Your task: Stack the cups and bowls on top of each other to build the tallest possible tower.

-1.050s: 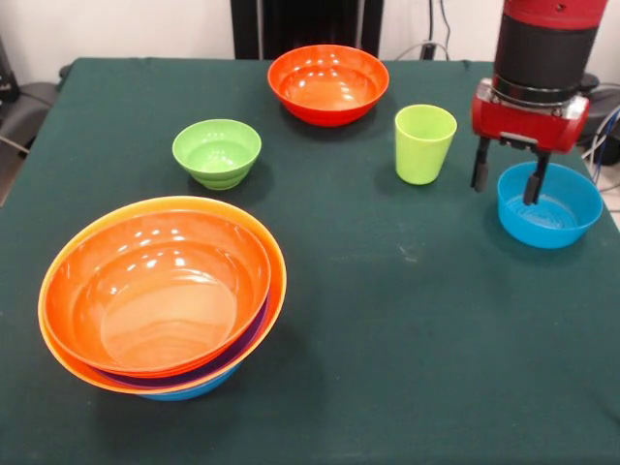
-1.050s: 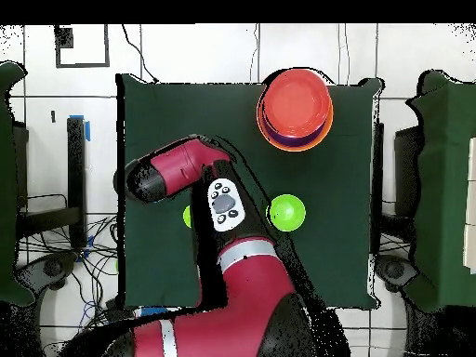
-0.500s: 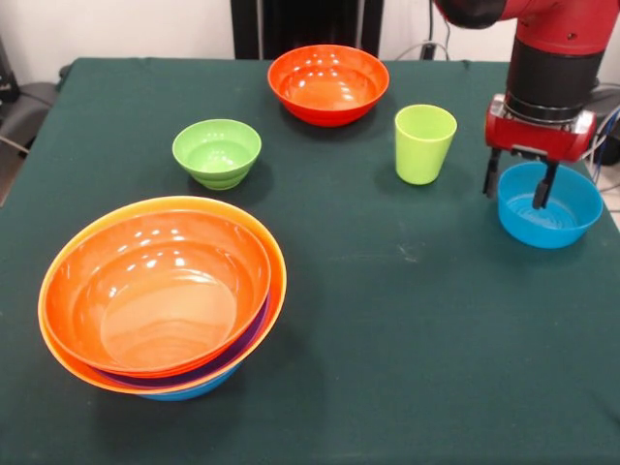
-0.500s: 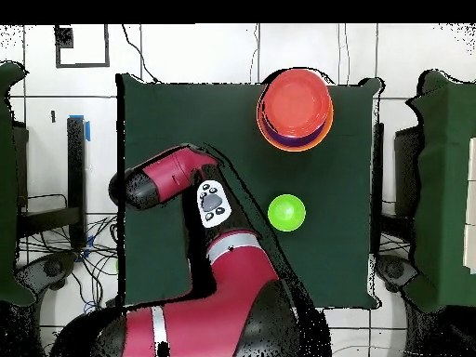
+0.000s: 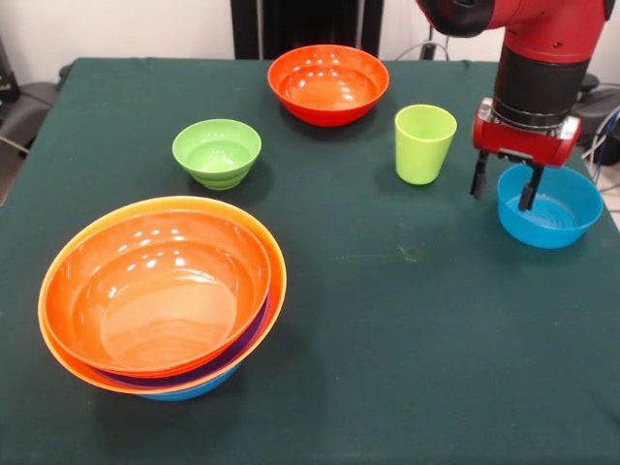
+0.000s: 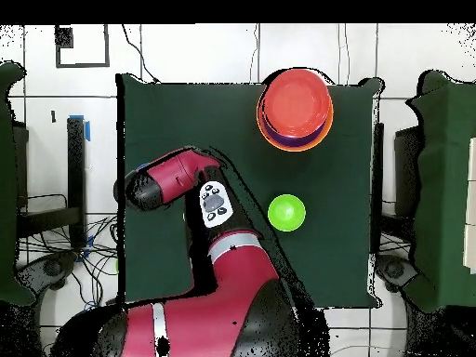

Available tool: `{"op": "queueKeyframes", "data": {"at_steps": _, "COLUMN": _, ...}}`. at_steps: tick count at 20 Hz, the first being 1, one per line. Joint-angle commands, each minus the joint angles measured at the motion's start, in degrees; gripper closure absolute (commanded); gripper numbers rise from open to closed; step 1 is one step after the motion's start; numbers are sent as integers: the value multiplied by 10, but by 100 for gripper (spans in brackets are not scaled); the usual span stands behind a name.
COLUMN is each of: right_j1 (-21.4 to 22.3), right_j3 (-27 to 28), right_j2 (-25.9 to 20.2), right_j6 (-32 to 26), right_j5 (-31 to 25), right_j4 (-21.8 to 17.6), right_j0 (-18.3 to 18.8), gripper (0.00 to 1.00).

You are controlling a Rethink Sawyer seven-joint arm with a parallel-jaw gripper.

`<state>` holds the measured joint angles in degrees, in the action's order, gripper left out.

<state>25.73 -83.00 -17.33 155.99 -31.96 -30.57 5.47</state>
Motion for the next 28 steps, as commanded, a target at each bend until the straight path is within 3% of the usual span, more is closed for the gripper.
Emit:
{"op": "queueKeyframes", "data": {"at_steps": 1, "right_j1": -18, "right_j3": 22, "right_j2": 6, "right_j6": -37, "right_j5": 23, "right_j4": -32, "right_j0": -14, "gripper": 0}}
{"op": "queueKeyframes", "data": {"at_steps": 17, "right_j1": -66, "right_j3": 50, "right_j2": 26, "right_j6": -27, "right_j5": 52, "right_j4": -42, "right_j0": -26, "gripper": 0}}
{"op": "queueKeyframes", "data": {"at_steps": 18, "right_j1": -67, "right_j3": 51, "right_j2": 27, "right_j6": -28, "right_j5": 53, "right_j4": -41, "right_j0": -27, "gripper": 100}}
{"op": "queueKeyframes", "data": {"at_steps": 28, "right_j1": -66, "right_j3": 53, "right_j2": 25, "right_j6": -35, "right_j5": 61, "right_j4": -30, "right_j0": -22, "gripper": 100}}
